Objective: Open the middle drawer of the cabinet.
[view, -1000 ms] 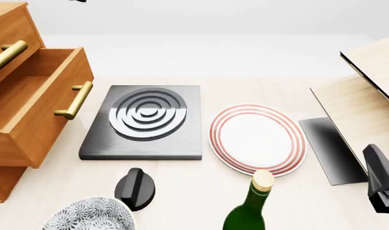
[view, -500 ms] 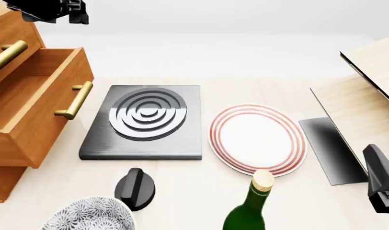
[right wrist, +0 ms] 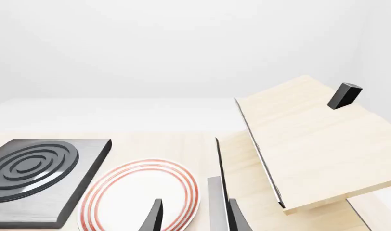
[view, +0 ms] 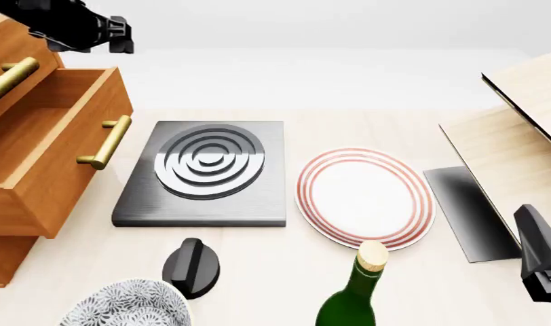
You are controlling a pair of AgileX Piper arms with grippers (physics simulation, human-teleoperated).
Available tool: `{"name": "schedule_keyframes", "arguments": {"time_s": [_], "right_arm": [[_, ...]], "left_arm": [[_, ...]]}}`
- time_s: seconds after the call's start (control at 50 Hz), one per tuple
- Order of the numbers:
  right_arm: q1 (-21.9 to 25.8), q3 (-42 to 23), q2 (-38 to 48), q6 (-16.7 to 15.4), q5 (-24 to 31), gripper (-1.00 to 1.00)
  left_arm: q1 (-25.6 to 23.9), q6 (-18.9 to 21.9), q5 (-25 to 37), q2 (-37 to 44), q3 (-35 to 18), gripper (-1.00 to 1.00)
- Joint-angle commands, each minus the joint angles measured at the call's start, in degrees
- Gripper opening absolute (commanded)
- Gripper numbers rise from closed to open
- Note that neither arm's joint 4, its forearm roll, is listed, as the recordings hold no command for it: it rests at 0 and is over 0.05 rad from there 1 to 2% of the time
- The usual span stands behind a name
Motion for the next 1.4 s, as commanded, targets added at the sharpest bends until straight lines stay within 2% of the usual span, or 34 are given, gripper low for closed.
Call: {"name": "schedule_keyframes", "arguments": {"time_s": [0.02,0.58,0.92,1.24,1.4], "right_arm": [[0.01,0.00,0.01,0.00,0.00,1.00],[0.00,0.00,0.00,0.00,0.00,1.00],[0.00,0.00,-0.02,0.00,0.01,1.00],[-0.01,0.00,0.01,0.00,0.00,1.00],[0.00,0.00,-0.01,0.01,0.00,1.00]], "left_arm": [[0.25,-0.23,-1.61,1.54,1.26,1.00],[0.88,-0.11,-5.21,4.01,6.08,1.00],[-2.03,-0.57,-6.88,4.85,9.52,1.00],[-5.67,-1.48,-6.90,6.35,8.92,1.00],[-7.26,-1.68,-6.09,7.79,6.98,1.00]]}}
